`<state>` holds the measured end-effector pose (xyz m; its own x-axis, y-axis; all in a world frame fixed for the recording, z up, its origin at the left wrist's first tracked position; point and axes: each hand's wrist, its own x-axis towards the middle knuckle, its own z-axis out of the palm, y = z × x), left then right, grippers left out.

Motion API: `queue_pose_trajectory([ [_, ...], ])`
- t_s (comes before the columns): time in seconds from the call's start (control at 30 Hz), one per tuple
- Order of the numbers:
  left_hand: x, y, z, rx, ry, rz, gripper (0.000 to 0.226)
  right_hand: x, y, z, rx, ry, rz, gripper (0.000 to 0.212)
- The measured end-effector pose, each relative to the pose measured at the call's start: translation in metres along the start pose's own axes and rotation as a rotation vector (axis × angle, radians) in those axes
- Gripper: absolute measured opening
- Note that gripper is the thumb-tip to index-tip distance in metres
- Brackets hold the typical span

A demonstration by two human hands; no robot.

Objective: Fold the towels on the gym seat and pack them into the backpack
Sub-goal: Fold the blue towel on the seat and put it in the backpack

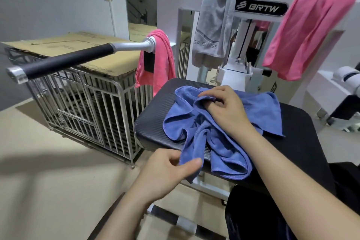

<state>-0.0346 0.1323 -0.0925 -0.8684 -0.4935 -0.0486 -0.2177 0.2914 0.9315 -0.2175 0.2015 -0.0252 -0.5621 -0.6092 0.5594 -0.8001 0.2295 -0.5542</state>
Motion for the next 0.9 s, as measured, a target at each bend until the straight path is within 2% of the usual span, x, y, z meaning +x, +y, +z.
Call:
queue_pose_trajectory([
  [0.07,0.0,0.003,0.002,-0.153,0.075,0.05,0.048,-0.004,0.0,-0.001,-0.223,0.117,-0.096,0.023],
  [0.13,0.003,0.014,0.0,-0.412,0.187,0.068,0.029,-0.003,0.0,-0.011,-0.38,0.205,-0.152,0.026],
  [0.2,0.011,0.026,-0.008,-0.762,0.269,0.056,0.006,-0.002,-0.012,-0.025,-0.21,0.1,-0.007,0.023],
  [0.3,0.028,0.047,-0.02,-1.068,0.342,0.145,0.011,-0.003,-0.031,-0.045,0.398,-0.179,0.267,0.022],
  [0.37,0.043,0.061,-0.023,-1.165,0.339,0.178,0.012,-0.003,-0.037,-0.052,0.354,-0.265,0.202,0.027],
  [0.43,0.059,0.078,-0.024,-1.268,0.292,0.18,0.016,-0.001,-0.046,-0.058,0.245,-0.216,0.123,0.028],
  [0.5,0.071,0.096,-0.025,-1.294,0.212,0.191,0.023,0.004,-0.055,-0.063,0.262,-0.221,0.084,0.021],
  [0.57,0.079,0.114,-0.027,-1.191,0.14,0.225,0.012,0.011,-0.057,-0.065,0.133,-0.173,-0.013,0.015],
  [0.6,0.081,0.123,-0.028,-1.16,0.093,0.256,0.005,0.017,-0.057,-0.068,-0.017,-0.086,-0.079,0.011],
  [0.67,0.084,0.144,-0.031,-1.107,0.06,0.3,0.011,0.031,-0.063,-0.075,-0.155,0.142,-0.195,0.009],
  [0.77,0.083,0.173,-0.039,-0.933,0.113,0.392,0.018,0.048,-0.084,-0.088,0.02,0.221,-0.204,0.016],
  [0.83,0.081,0.188,-0.043,-0.835,0.129,0.436,0.017,0.055,-0.096,-0.093,0.186,0.173,-0.122,0.018],
  [0.9,0.075,0.198,-0.047,-0.79,0.143,0.45,0.018,0.058,-0.108,-0.099,0.496,0.077,0.044,0.011],
])
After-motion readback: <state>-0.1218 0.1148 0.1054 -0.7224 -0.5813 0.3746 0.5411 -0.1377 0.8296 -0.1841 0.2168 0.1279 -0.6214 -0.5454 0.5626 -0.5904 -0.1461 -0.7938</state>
